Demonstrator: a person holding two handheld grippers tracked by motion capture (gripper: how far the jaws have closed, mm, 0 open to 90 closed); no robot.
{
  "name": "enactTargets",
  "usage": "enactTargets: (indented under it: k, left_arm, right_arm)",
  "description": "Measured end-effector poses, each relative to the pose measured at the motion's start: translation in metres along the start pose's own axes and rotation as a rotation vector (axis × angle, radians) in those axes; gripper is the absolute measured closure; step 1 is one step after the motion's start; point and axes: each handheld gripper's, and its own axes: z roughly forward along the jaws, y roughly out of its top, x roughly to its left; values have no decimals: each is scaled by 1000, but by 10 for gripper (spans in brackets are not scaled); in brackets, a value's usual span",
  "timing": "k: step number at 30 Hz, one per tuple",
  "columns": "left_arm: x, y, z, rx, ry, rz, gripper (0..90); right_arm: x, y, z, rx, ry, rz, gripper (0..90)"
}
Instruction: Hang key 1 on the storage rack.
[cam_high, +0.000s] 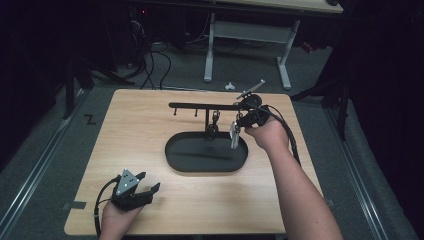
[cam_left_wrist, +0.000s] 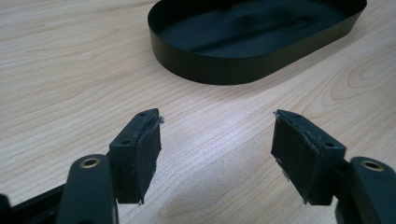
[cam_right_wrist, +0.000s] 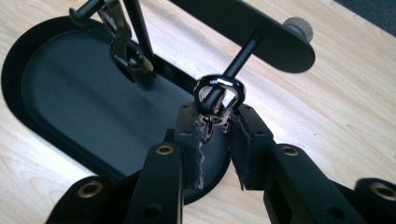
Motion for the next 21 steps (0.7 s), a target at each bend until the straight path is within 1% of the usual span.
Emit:
enactTargets:
  k: [1,5,8,9,14,18,19,21]
  left_arm:
    - [0,0,0,0,0,0,331]
    - [0,0,0,0,0,-1,331]
    - [1,0,0,2,-1,-1,331]
    - [1,0,0,2,-1,-1,331]
    - [0,0,1,5,-5,-2,331]
    - [0,0,1,14,-7,4,331]
    - [-1,0,2,12,-7,4,331]
    - [-1,0,2,10,-7,4,331]
  right_arm:
    - [1,1,1,-3,-1,6,738]
    - [1,2,3,-17,-5,5,735]
    - [1,1,4,-26,1,11,716]
    - [1,0,4,-24,4,24,701]
    - [-2,-3,4,-18,20,45,596]
    - [-2,-6,3,-15,25,65,488]
    - [-3,-6,2,-17,23,61,469]
    - [-4,-9,1,-19,35,74,402]
